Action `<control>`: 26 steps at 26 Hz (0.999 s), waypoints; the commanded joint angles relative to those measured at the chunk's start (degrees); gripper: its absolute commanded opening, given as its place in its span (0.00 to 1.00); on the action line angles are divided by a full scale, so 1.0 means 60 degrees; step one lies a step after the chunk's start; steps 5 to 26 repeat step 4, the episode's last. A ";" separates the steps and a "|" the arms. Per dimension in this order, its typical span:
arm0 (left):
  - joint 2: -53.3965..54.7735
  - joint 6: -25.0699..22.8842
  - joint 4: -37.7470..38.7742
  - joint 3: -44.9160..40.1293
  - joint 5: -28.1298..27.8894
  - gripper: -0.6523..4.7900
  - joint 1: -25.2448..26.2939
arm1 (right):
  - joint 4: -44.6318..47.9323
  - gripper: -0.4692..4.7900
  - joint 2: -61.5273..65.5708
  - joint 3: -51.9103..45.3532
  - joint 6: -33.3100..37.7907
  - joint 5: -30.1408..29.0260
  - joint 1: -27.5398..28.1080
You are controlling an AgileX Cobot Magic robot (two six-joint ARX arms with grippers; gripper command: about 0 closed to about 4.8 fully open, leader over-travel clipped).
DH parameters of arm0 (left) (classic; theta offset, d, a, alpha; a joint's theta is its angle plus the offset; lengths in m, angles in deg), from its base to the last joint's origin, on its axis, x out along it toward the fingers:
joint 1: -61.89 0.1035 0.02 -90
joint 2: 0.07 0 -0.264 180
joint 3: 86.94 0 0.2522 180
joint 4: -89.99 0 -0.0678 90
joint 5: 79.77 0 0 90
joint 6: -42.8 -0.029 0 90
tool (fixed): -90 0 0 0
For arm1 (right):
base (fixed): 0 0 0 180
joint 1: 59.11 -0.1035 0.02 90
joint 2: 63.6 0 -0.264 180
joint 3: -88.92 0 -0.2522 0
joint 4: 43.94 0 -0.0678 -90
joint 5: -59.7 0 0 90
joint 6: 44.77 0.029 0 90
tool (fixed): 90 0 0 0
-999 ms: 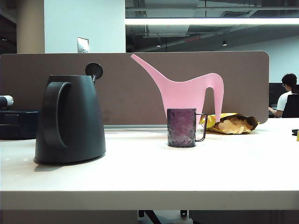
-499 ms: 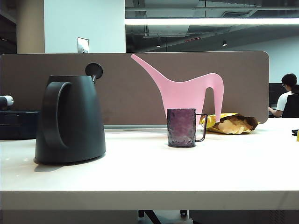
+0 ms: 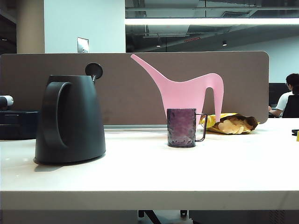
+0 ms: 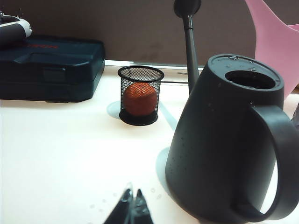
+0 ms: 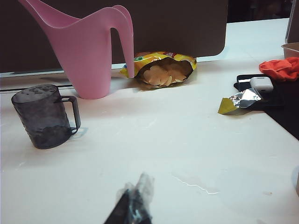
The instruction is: Pour the water from the cup into the kettle.
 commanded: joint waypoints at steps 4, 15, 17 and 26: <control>0.0007 -0.0011 -0.0058 0.0022 0.0029 0.11 0.0000 | 0.0153 0.08 -0.0018 0.0033 0.0029 0.0044 0.0000; 0.0007 -0.0011 -0.0058 0.0022 0.0029 0.11 0.0000 | 0.0153 0.08 -0.0018 0.0033 0.0029 0.0044 0.0000; 0.0007 -0.0011 -0.0058 0.0022 0.0029 0.11 0.0000 | 0.0153 0.08 -0.0018 0.0033 0.0029 0.0044 0.0000; 0.0007 -0.0011 -0.0058 0.0022 0.0029 0.11 0.0000 | 0.0153 0.08 -0.0018 0.0033 0.0029 0.0044 0.0000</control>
